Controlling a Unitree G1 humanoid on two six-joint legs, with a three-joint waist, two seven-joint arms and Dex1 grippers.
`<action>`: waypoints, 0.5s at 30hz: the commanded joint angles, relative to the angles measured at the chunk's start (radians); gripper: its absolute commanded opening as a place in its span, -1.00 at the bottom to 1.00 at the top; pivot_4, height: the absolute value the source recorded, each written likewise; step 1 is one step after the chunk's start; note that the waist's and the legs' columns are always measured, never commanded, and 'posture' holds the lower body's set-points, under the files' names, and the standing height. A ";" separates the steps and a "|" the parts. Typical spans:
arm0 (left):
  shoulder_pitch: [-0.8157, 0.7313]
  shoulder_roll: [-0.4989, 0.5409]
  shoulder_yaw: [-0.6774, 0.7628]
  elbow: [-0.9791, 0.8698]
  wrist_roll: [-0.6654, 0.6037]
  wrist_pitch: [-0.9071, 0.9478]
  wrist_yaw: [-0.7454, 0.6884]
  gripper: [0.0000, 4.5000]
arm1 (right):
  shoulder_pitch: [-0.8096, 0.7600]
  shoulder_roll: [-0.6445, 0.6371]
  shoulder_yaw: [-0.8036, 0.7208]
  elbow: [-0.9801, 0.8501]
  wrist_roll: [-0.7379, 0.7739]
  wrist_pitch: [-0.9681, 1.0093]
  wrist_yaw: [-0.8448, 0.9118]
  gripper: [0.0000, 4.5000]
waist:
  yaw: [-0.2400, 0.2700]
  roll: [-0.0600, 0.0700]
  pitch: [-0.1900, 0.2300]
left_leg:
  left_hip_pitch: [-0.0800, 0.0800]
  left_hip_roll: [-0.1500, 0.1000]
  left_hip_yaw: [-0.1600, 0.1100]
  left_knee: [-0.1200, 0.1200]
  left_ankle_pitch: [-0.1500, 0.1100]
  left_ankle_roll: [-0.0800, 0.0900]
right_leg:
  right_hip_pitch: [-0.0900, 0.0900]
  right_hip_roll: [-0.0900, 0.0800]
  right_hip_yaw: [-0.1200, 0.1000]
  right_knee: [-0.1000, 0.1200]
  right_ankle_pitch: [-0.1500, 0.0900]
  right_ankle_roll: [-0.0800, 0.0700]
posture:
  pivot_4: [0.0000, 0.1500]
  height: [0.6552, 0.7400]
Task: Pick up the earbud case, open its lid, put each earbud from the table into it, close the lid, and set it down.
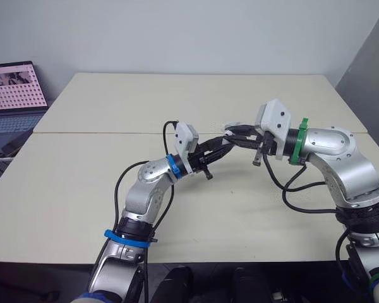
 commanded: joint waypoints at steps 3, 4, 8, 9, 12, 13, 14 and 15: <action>-0.008 0.003 0.011 -0.077 -0.034 0.008 -0.006 -0.67 | -0.008 -0.012 -0.061 0.020 0.035 -0.080 0.042 -0.89 | 0.000 0.000 0.000 | 0.000 0.000 0.000 0.000 0.000 0.000 | 0.000 0.000 0.000 0.000 0.000 0.000 | 1.00 1.00; -0.007 0.004 0.011 -0.079 -0.035 0.010 -0.006 -0.67 | -0.006 -0.014 -0.064 0.026 0.036 -0.089 0.048 -0.89 | 0.000 0.000 0.000 | 0.000 0.000 0.000 0.000 0.000 0.000 | 0.000 0.000 0.000 0.000 0.000 0.000 | 1.00 1.00; -0.010 0.007 0.010 -0.082 -0.040 0.017 -0.008 -0.67 | -0.003 -0.022 -0.070 0.051 0.040 -0.114 0.062 -0.89 | 0.000 0.000 0.000 | 0.000 0.000 0.000 0.000 0.000 0.000 | 0.000 0.000 0.000 0.000 0.000 0.000 | 1.00 1.00; -0.009 0.008 0.010 -0.085 -0.042 0.019 -0.009 -0.67 | -0.005 -0.022 -0.071 0.055 0.040 -0.115 0.062 -0.89 | 0.000 0.000 0.000 | 0.000 0.000 0.000 0.000 0.000 0.000 | 0.000 0.000 0.000 0.000 0.000 0.000 | 1.00 1.00; -0.006 0.010 0.009 -0.093 -0.046 0.025 -0.008 -0.67 | -0.007 -0.020 -0.073 0.063 0.040 -0.118 0.062 -0.74 | 0.000 0.000 0.000 | 0.000 0.000 0.000 0.000 0.000 0.000 | 0.000 0.000 0.000 0.000 0.000 0.000 | 1.00 1.00; -0.005 0.009 0.008 -0.096 -0.047 0.027 -0.007 -0.67 | -0.006 -0.020 -0.072 0.063 0.040 -0.118 0.062 -0.55 | 0.000 0.000 0.000 | 0.000 0.000 0.000 0.000 0.000 0.000 | 0.000 0.000 0.000 0.000 0.000 0.000 | 1.00 1.00; -0.004 0.009 0.008 -0.098 -0.047 0.030 -0.006 -0.67 | -0.006 -0.020 -0.072 0.061 0.041 -0.114 0.061 -0.46 | 0.000 0.000 0.000 | 0.000 0.000 0.000 0.000 0.000 0.000 | 0.000 0.000 0.000 0.000 0.000 0.000 | 1.00 1.00; -0.004 0.009 0.007 -0.100 -0.048 0.032 -0.005 -0.67 | -0.006 -0.020 -0.072 0.061 0.041 -0.114 0.062 -0.30 | 0.000 0.000 0.000 | 0.000 0.000 0.000 0.000 0.000 0.000 | 0.000 0.000 0.000 0.000 0.000 0.000 | 1.00 1.00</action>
